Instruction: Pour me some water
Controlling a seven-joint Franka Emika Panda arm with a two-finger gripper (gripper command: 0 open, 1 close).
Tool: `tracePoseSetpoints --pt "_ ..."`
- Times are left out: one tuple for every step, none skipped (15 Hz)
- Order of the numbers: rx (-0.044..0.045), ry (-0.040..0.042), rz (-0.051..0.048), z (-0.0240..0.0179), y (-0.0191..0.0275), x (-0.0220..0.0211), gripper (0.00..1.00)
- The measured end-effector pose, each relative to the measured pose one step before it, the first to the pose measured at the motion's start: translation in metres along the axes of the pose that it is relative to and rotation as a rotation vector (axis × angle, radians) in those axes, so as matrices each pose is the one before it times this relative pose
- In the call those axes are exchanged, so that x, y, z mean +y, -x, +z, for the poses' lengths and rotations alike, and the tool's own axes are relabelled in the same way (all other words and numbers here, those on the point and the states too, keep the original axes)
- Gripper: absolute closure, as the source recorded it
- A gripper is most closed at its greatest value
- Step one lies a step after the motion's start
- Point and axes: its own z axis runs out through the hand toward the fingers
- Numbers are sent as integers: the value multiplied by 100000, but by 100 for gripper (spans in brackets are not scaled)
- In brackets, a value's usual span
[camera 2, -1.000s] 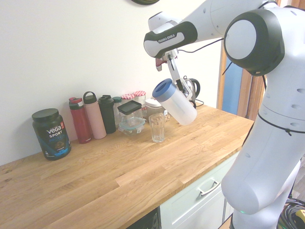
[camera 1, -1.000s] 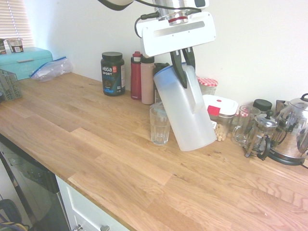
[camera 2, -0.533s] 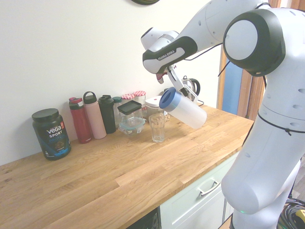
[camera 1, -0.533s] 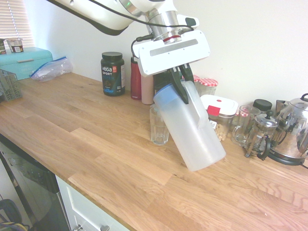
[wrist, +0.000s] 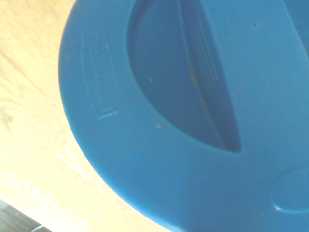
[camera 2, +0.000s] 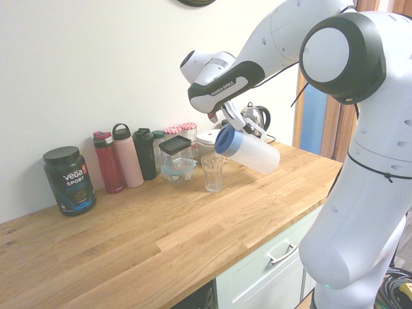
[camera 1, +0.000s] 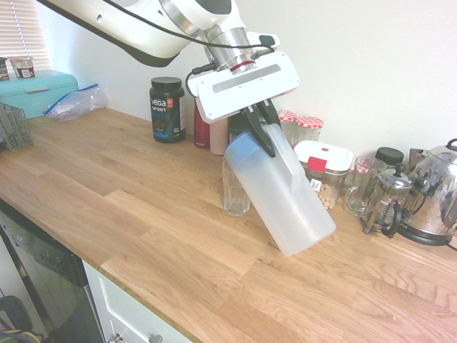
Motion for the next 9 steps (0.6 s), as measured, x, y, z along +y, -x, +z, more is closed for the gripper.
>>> tracePoseSetpoints --pt "-197 700 3 70 -139 -126 100" --pt "-104 1012 -11 18 -117 -90 100" --pt "40 1137 176 -57 -115 -89 100" --pt "171 335 225 -105 -86 -96 100" --pt "499 130 522 -225 -80 -56 100" --pt "1257 -931 1360 -461 -54 236 100" --pt "2427 -3173 2664 -879 79 730 100" --pt "3144 -4125 2792 -1162 463 1308 100" --pt "3523 -4040 2540 -1180 909 1718 100"
